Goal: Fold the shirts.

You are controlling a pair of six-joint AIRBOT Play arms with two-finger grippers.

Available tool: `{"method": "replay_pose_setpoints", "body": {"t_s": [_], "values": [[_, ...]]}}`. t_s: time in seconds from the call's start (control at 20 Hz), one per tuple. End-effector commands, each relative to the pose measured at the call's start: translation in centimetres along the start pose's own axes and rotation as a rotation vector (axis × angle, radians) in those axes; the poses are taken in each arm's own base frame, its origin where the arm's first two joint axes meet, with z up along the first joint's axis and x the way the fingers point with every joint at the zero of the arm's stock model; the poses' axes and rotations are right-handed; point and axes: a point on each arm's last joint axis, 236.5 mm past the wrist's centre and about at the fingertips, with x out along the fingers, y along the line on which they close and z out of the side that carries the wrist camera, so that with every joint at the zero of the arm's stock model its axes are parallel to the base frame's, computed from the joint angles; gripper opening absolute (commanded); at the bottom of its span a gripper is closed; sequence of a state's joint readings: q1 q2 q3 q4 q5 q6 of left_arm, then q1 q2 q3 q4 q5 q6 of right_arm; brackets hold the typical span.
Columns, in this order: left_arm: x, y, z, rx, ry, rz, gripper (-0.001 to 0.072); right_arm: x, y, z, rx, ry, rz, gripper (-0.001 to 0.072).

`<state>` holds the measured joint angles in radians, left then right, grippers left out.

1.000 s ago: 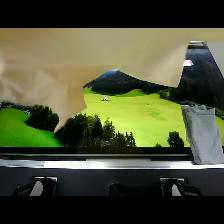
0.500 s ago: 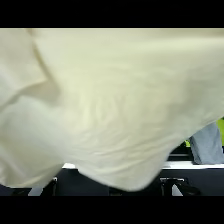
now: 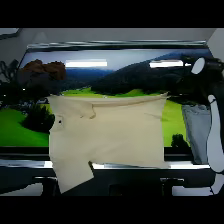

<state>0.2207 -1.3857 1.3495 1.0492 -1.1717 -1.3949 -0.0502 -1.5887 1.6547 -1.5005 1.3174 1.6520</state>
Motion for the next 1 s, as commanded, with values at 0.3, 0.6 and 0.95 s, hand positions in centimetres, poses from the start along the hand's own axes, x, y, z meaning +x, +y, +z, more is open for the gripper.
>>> {"method": "replay_pose_setpoints", "body": {"t_s": [0.3,0.6,0.95], "values": [[8.8,1.4,9.5,0.03,-0.263,0.043,0.0035,7.2,0.9,9.4,0.132,-0.358,0.02,0.004],[8.5,0.1,10.7,0.053,-0.282,0.029,0.0035,5.0,1.4,12.1,0.169,-0.445,0.046,0.004],[7.3,-0.3,7.5,0.092,-0.144,0.03,0.0036,4.9,-0.1,6.0,0.114,-0.191,-0.048,0.0042]]}}
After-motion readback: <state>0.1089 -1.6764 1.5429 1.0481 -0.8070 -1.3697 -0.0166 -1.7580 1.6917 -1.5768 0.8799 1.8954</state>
